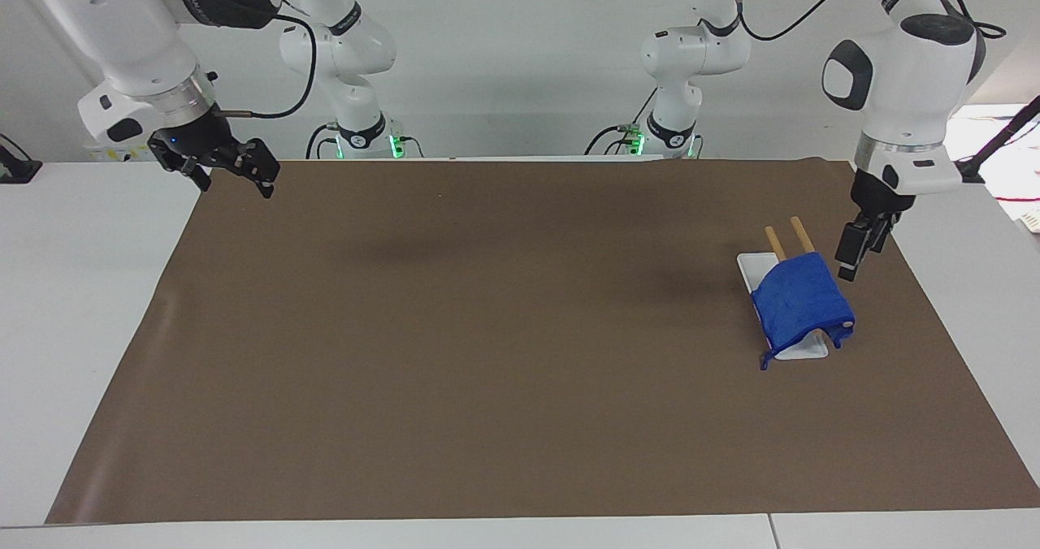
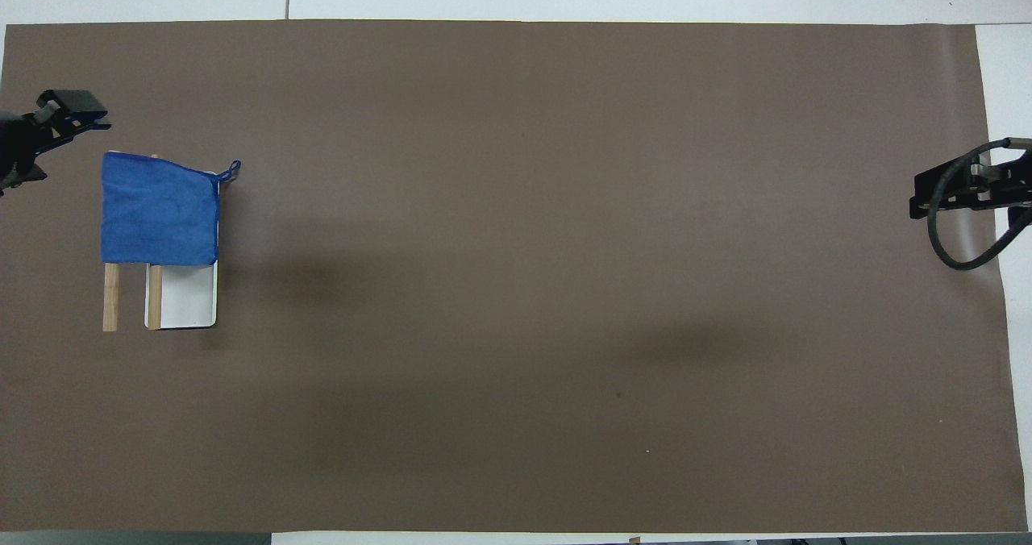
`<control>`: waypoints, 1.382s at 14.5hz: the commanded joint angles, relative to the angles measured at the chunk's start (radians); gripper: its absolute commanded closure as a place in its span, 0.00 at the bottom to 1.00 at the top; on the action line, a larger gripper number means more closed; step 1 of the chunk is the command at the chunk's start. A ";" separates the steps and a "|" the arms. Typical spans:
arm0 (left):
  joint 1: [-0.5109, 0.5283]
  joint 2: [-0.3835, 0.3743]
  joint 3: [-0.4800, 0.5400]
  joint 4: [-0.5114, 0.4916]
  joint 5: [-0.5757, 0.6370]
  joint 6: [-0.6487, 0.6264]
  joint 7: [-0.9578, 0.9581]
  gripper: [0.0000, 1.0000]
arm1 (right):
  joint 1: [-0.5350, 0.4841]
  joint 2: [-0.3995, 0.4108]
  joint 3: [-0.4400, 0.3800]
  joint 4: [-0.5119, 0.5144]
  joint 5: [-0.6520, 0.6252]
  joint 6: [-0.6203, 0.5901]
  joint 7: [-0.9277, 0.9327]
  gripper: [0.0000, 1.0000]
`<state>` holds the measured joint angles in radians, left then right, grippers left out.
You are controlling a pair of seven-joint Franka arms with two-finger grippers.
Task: Right arm passes towel to left arm to hang
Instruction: 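Open the left gripper and withdraw it from the hung towel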
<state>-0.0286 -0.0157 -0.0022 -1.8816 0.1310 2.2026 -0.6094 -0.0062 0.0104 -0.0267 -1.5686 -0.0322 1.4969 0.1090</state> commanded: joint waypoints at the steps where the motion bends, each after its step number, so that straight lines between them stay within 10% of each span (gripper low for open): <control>1: -0.059 0.045 0.013 0.123 -0.063 -0.131 0.123 0.00 | -0.015 -0.023 0.010 -0.027 0.002 0.014 -0.008 0.00; 9: -0.025 0.083 0.028 0.346 -0.157 -0.518 0.429 0.00 | -0.015 -0.023 0.008 -0.027 0.002 0.016 -0.008 0.00; 20: 0.019 -0.076 0.033 0.105 -0.148 -0.563 0.626 0.00 | -0.015 -0.023 0.010 -0.027 0.002 0.016 -0.008 0.00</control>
<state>-0.0083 -0.0329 0.0266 -1.7090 -0.0143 1.6354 -0.0024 -0.0063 0.0097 -0.0269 -1.5690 -0.0322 1.4969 0.1090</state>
